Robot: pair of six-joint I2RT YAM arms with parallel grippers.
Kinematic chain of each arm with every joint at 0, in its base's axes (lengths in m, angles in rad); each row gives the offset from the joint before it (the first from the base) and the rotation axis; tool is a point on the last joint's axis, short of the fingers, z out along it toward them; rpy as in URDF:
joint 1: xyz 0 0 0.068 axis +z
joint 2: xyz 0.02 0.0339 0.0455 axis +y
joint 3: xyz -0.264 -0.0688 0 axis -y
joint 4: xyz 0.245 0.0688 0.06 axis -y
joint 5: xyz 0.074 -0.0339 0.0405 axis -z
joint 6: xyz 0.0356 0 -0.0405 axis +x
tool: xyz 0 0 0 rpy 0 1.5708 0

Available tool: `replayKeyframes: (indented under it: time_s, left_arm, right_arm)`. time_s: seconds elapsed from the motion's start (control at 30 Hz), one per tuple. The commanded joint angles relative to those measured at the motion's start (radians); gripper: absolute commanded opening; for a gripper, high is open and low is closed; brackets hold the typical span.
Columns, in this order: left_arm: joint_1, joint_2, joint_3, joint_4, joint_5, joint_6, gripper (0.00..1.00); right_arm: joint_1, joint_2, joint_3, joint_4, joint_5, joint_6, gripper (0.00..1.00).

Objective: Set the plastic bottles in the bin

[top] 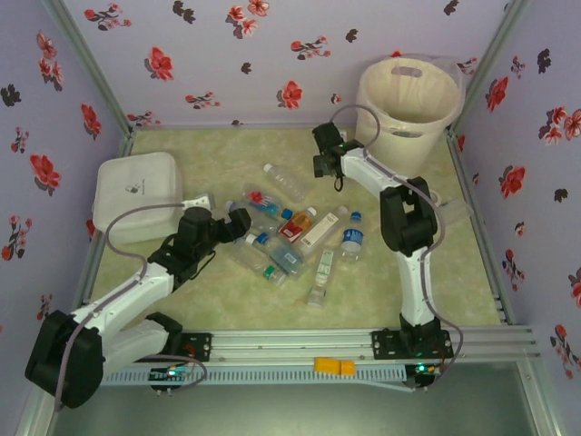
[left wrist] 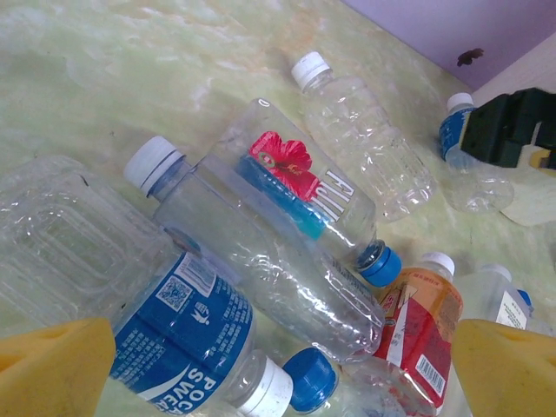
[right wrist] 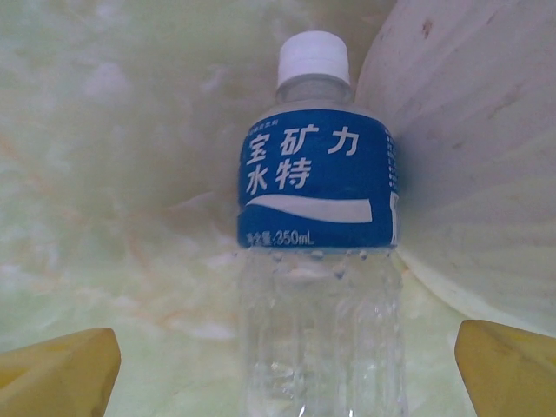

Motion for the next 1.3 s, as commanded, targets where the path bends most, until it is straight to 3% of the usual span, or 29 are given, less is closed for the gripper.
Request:
replayKeyframes:
  time_s: [0.0, 0.27, 0.57, 0.9, 1.07, 1.27]
  left_arm:
    - [0.008, 0.003, 0.029, 0.013, 0.001, -0.010, 1.00]
    - [0.008, 0.004, 0.025, 0.007, -0.011, -0.020, 1.00]
    - [0.008, -0.017, 0.025, -0.022, -0.026, -0.011, 1.00]
    - [0.010, -0.025, 0.034, -0.036, -0.044, -0.004, 1.00]
    - [0.014, -0.057, 0.014, -0.046, -0.082, -0.022, 1.00]
    - [0.033, -0.143, -0.040, -0.069, -0.124, -0.038, 1.00]
  right_arm:
    - [0.003, 0.049, 0.054, -0.058, 0.101, -0.043, 1.00]
    - [0.003, 0.093, 0.051, -0.049, 0.053, -0.055, 0.99]
    - [0.003, 0.126, 0.051, -0.040, -0.022, -0.030, 0.90]
    - [0.003, 0.130, 0.045, -0.045, -0.025, -0.034, 0.67]
    - [0.003, 0.093, 0.025, -0.035, -0.045, -0.025, 0.51]
    - [0.003, -0.032, -0.068, 0.035, -0.145, -0.010, 0.44]
